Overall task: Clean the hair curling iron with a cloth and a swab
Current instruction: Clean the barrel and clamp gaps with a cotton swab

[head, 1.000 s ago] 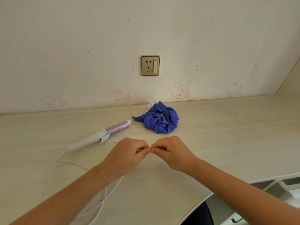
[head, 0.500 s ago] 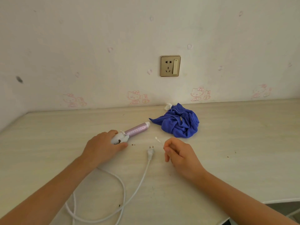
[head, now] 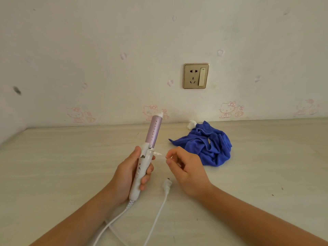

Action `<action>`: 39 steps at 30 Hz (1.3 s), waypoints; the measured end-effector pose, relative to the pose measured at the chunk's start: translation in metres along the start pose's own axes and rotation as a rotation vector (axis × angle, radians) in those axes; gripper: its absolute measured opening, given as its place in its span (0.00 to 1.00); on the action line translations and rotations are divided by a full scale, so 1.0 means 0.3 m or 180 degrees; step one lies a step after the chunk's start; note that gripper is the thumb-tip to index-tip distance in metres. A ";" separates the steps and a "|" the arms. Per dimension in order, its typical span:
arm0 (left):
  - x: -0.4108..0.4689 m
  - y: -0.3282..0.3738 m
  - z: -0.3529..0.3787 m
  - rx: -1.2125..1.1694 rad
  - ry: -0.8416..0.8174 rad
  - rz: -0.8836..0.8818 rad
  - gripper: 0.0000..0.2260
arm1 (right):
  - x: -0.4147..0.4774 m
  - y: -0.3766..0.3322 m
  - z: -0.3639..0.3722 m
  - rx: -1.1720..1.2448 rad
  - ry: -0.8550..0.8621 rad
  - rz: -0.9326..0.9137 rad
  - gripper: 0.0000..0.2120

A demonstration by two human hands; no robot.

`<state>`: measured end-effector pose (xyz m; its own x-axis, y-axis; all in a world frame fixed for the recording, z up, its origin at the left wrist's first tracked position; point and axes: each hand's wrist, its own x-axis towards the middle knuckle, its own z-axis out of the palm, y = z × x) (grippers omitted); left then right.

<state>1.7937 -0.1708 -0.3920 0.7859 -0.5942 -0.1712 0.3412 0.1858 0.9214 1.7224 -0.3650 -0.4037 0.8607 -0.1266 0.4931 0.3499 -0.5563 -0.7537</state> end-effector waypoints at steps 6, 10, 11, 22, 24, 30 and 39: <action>0.020 -0.002 -0.006 -0.0377 0.0187 0.0172 0.26 | 0.103 0.023 0.090 0.0008 -0.0041 -0.0346 0.04; 0.032 -0.008 -0.004 -0.0396 0.0317 0.0236 0.28 | 0.170 0.042 0.114 0.0252 -0.0016 -0.0428 0.04; 0.032 -0.008 -0.005 -0.0391 0.0325 0.0257 0.28 | 0.179 0.047 0.112 0.0329 0.0005 -0.0410 0.04; 0.017 0.001 -0.011 -0.0333 0.0273 0.0389 0.29 | 0.147 0.029 0.081 0.0031 -0.0116 -0.0764 0.05; 0.016 0.003 -0.016 -0.0383 0.0286 0.0380 0.30 | 0.133 0.024 0.072 -0.0080 -0.0302 -0.0918 0.05; 0.006 0.003 -0.013 -0.0243 0.0236 0.0332 0.31 | 0.125 0.013 0.077 0.0188 -0.0131 -0.0809 0.05; -0.001 0.005 -0.016 -0.0311 0.0184 0.0275 0.33 | 0.114 -0.010 0.075 -0.0061 -0.0330 -0.0946 0.05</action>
<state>1.7963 -0.1665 -0.3924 0.8419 -0.5273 -0.1149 0.3173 0.3113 0.8958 1.7590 -0.3492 -0.3942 0.7552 0.1279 0.6429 0.5858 -0.5719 -0.5743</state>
